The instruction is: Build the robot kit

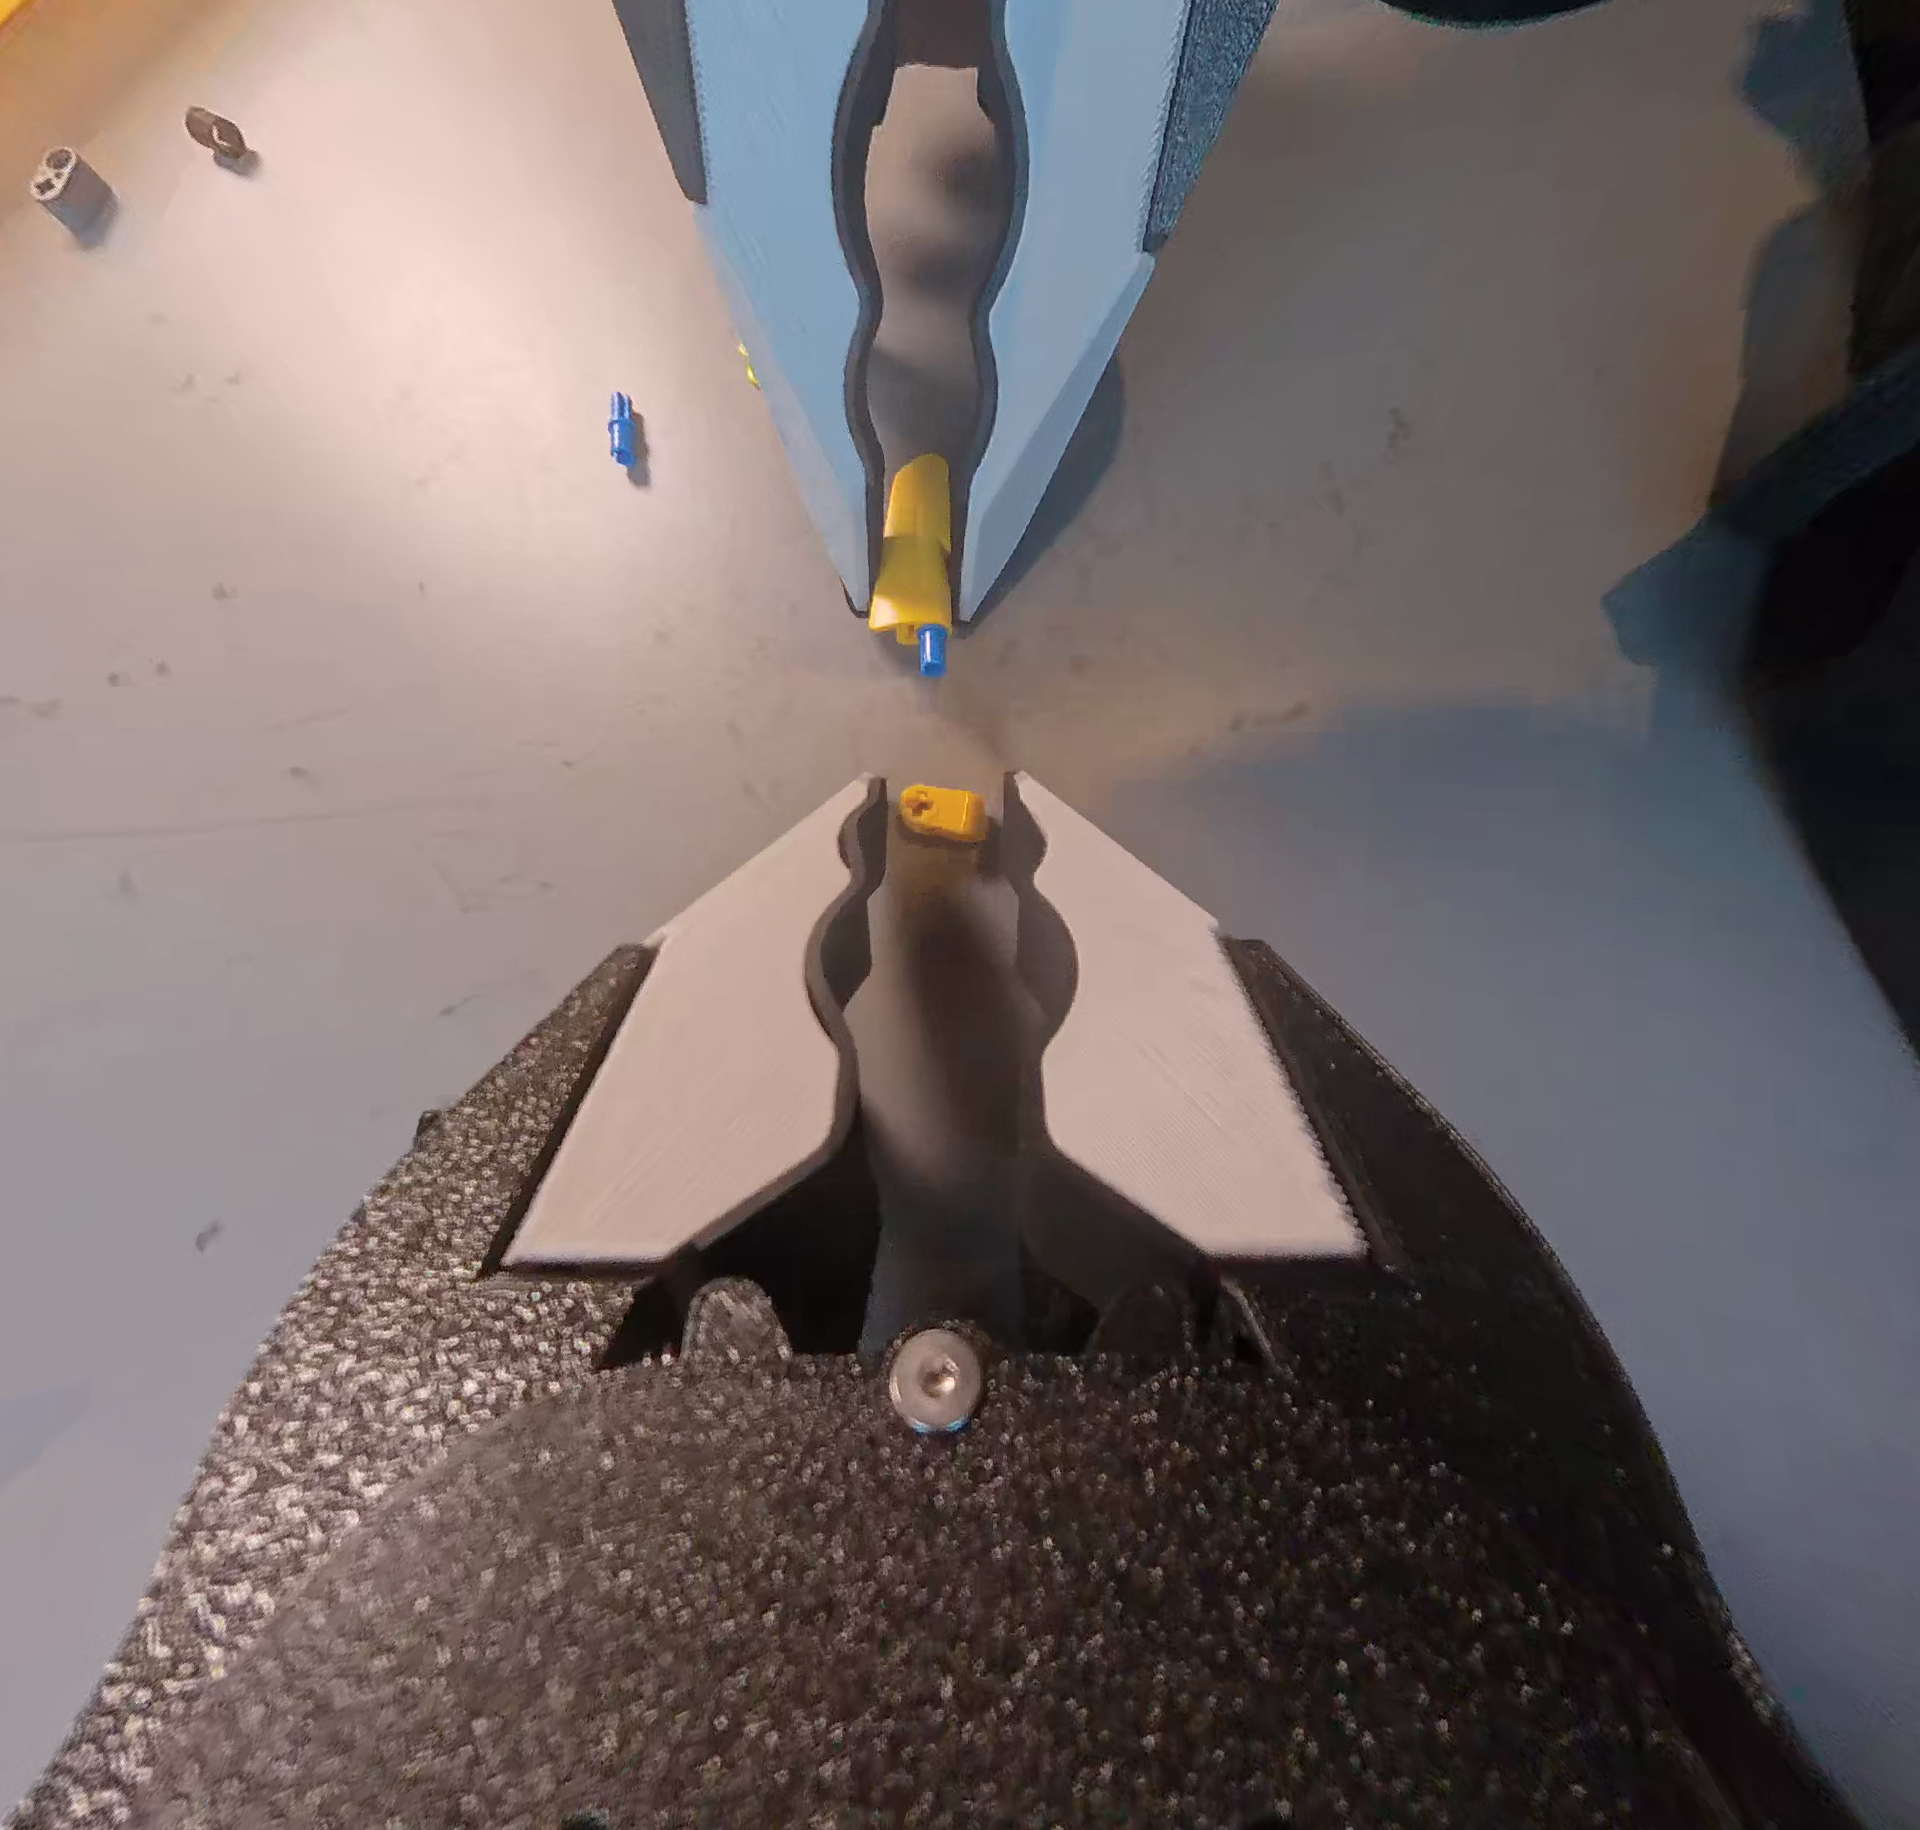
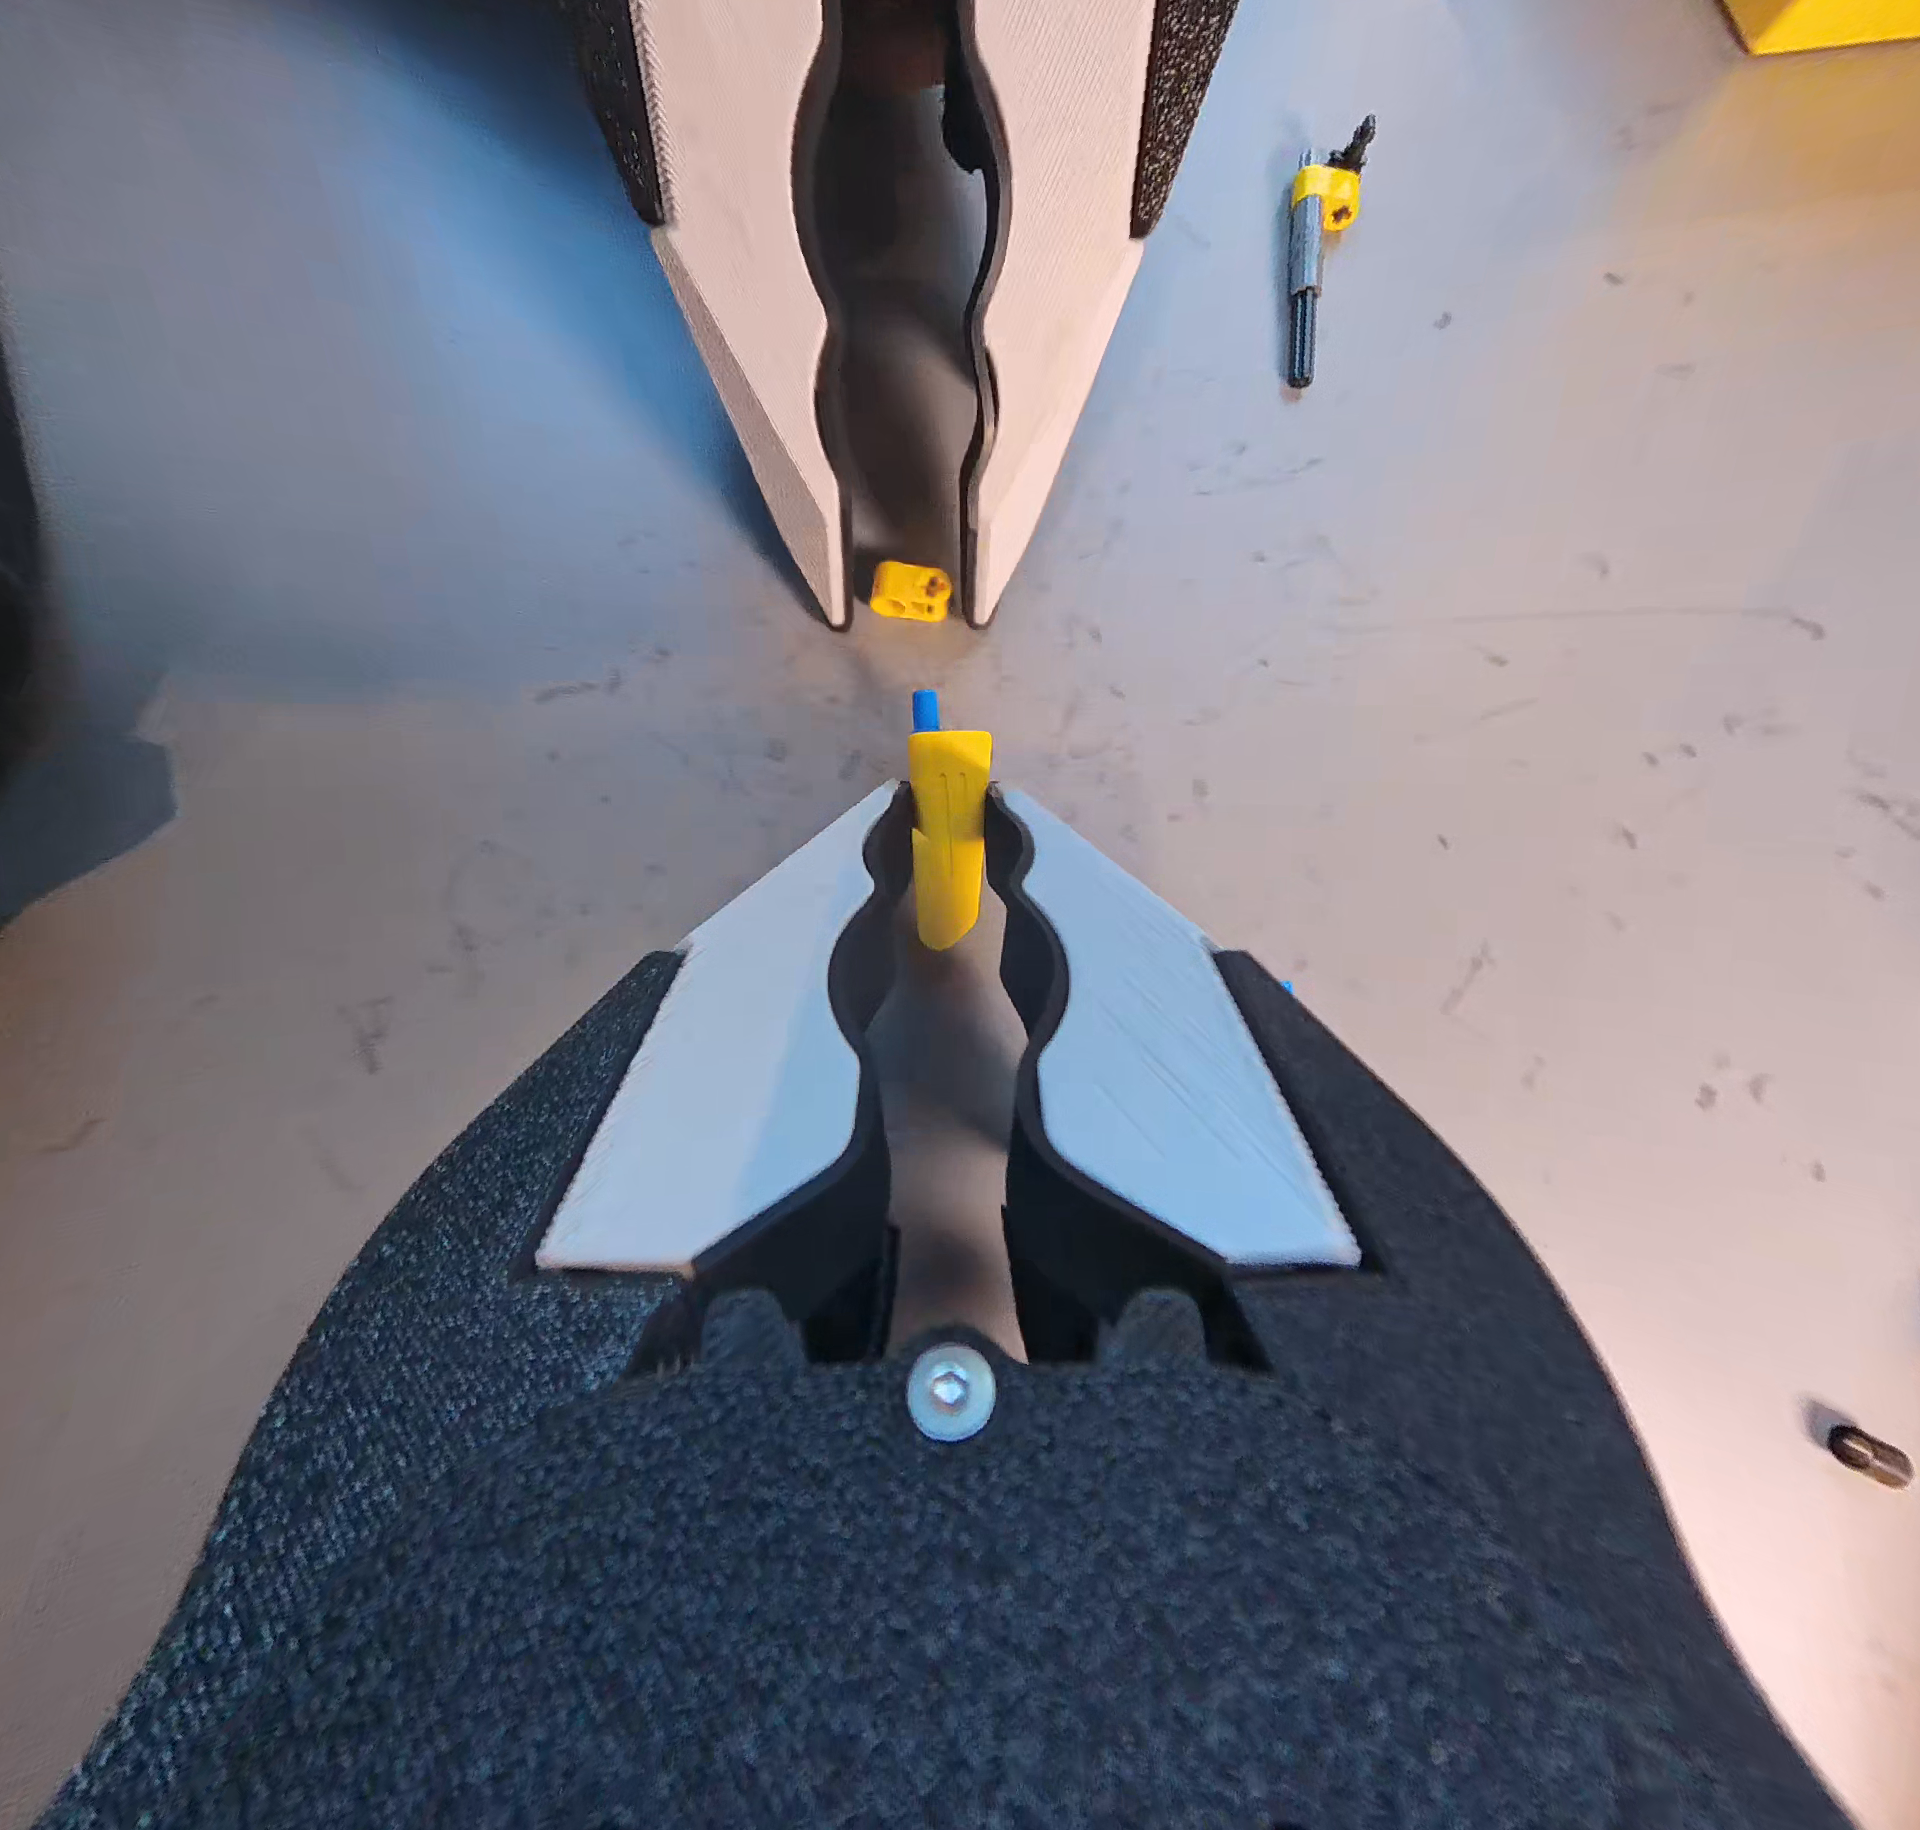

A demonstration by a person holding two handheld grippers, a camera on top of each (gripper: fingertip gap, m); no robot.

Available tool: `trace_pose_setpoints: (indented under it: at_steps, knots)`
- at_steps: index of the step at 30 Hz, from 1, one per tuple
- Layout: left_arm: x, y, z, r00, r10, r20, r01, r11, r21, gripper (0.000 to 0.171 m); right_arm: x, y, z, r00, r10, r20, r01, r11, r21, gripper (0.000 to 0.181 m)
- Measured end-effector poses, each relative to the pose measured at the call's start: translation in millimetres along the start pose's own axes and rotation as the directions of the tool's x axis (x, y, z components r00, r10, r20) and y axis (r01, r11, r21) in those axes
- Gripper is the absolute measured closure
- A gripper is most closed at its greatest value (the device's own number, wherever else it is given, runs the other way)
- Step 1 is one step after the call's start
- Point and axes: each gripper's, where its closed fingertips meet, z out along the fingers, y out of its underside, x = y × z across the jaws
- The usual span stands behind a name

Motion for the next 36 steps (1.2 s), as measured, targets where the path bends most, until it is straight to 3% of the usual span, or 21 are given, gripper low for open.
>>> trace_pose_setpoints:
  at_steps: [10,18,23,27,36]
  knots:
    - [-0.8,3.8,-5.5,0.997,0.067,-0.033,-0.069,0.996,-0.054,0.148,-0.3,0.2,0.0,1.000,0.010,0.003,-0.010,1.000,0.003,0.168]
    - [-3.6,5.2,-4.0,0.993,0.036,-0.111,-0.044,0.997,-0.070,0.157,-0.5,0.4,0.0,1.000,0.019,0.003,-0.019,1.000,-0.007,0.168]
    - [-5.7,4.0,-3.2,0.997,0.016,-0.079,-0.019,0.999,-0.039,0.159,-0.4,-0.4,0.8,1.000,0.028,0.012,-0.028,1.000,0.000,0.168]
    - [-3.0,-3.6,-0.3,0.994,-0.084,-0.074,0.087,0.995,0.044,0.159,-0.1,-1.8,1.9,1.000,0.026,-0.004,-0.027,0.999,-0.019,0.169]
    - [-7.8,-10.1,3.9,0.994,-0.099,-0.034,0.101,0.994,0.042,0.160,-0.1,-3.9,4.2,1.000,0.024,-0.017,-0.026,0.998,-0.063,0.169]
